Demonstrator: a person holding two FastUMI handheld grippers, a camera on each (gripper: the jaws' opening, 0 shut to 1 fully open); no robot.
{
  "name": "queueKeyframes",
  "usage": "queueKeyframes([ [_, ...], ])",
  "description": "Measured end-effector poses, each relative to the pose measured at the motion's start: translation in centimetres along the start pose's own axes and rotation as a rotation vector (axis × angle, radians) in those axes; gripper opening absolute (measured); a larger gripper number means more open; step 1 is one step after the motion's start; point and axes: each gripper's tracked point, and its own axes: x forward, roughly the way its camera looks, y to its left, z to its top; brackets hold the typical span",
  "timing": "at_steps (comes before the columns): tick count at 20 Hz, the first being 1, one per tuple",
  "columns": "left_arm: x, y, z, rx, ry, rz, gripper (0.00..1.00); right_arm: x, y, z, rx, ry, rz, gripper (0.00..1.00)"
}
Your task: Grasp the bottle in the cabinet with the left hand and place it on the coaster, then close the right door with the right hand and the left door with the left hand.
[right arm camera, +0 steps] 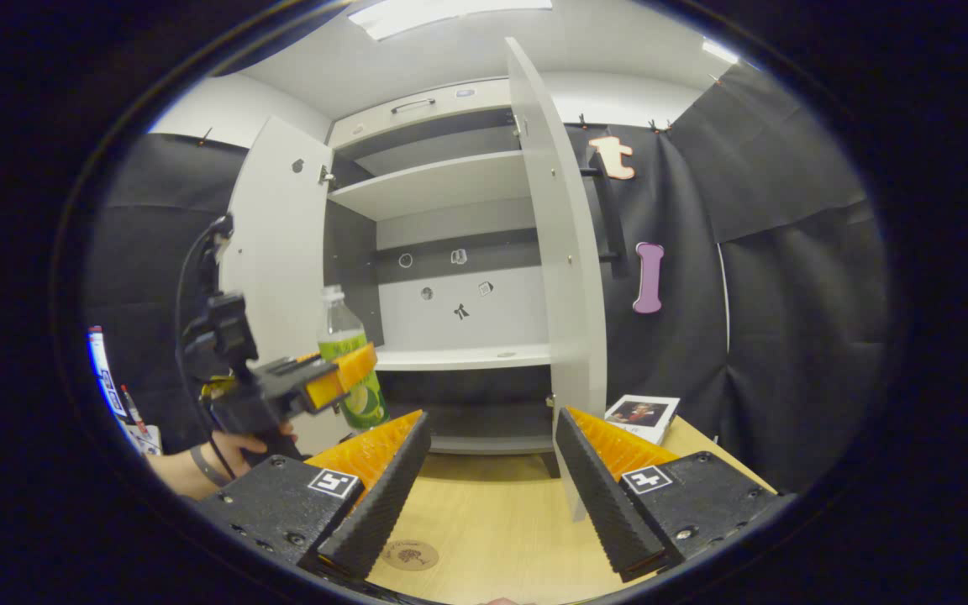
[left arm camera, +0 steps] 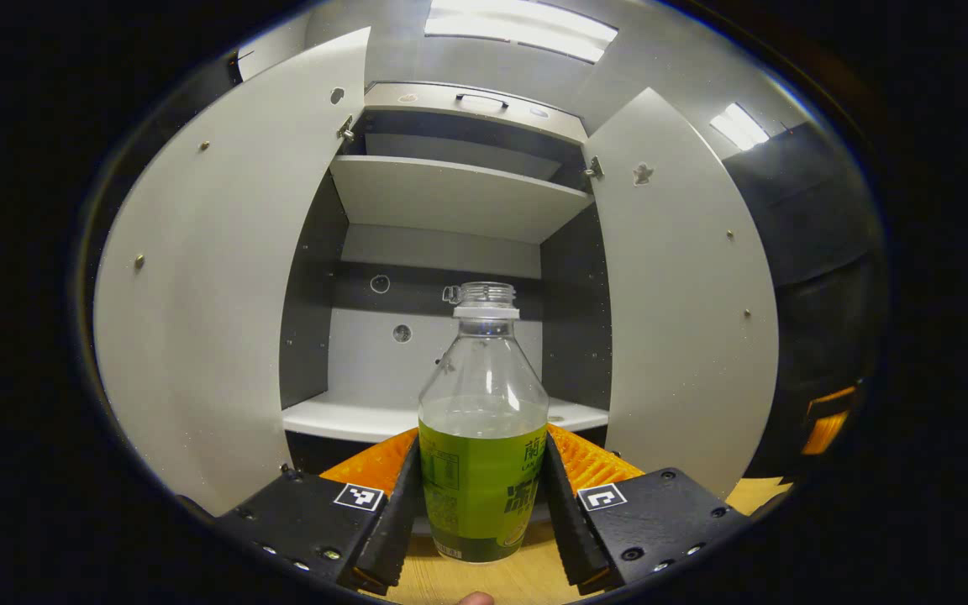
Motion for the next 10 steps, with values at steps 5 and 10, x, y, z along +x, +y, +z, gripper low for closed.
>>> queueKeyframes([
  [5,-5.5,-3.3,-7.9,-0.039,0.079,0.011,0.69,-0.4,-0.9,1.7,-0.024,-0.032,-0.043,0.99],
  [10,-8.3,-4.3,-14.6,-0.030,0.148,0.075,0.69,-0.3,-1.4,2.7,-0.023,-0.055,-0.063,0.99],
])
